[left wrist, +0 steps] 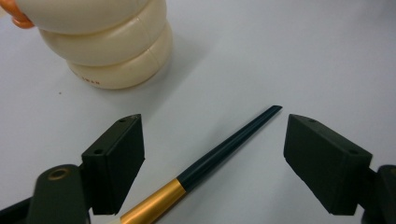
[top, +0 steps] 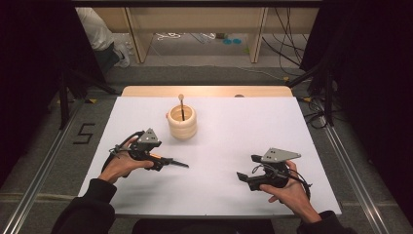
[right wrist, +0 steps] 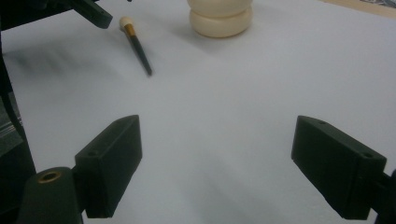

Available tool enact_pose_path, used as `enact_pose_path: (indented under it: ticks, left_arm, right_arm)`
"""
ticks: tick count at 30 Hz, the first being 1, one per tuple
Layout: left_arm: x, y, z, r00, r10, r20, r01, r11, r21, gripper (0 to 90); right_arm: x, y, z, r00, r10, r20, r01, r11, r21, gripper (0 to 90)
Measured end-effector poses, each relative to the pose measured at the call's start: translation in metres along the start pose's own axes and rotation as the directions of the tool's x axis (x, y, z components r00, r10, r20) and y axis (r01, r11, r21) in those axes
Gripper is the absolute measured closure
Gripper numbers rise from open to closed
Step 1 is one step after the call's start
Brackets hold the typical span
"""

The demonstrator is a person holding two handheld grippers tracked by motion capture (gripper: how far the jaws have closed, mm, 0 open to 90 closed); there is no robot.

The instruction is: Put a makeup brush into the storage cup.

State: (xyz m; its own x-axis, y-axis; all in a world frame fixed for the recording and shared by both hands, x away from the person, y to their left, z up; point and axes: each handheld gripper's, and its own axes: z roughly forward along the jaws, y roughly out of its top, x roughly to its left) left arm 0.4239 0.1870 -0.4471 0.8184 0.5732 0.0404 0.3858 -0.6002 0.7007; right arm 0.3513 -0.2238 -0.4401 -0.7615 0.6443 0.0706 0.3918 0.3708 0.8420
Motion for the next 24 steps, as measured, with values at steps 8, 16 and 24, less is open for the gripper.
enact_pose_path:
  ticks: [8,16,24]
  left_arm:
    - [0.011,0.000,0.007,0.9999,0.012,0.012,-0.013,0.9980,0.063,21.9]
    - [0.012,0.008,0.009,0.9965,0.074,0.039,-0.078,0.9899,0.118,25.0]
    - [0.012,0.007,0.019,0.9958,0.074,0.054,-0.082,0.9822,0.169,26.7]
  right_arm:
    - [-0.001,-0.001,0.000,1.0000,0.000,-0.006,0.000,1.000,0.015,17.0]
    - [0.000,-0.001,0.000,1.0000,0.007,-0.004,-0.007,1.000,0.013,17.1]
    - [0.000,-0.001,0.000,1.0000,0.006,-0.005,-0.006,1.000,0.013,17.3]
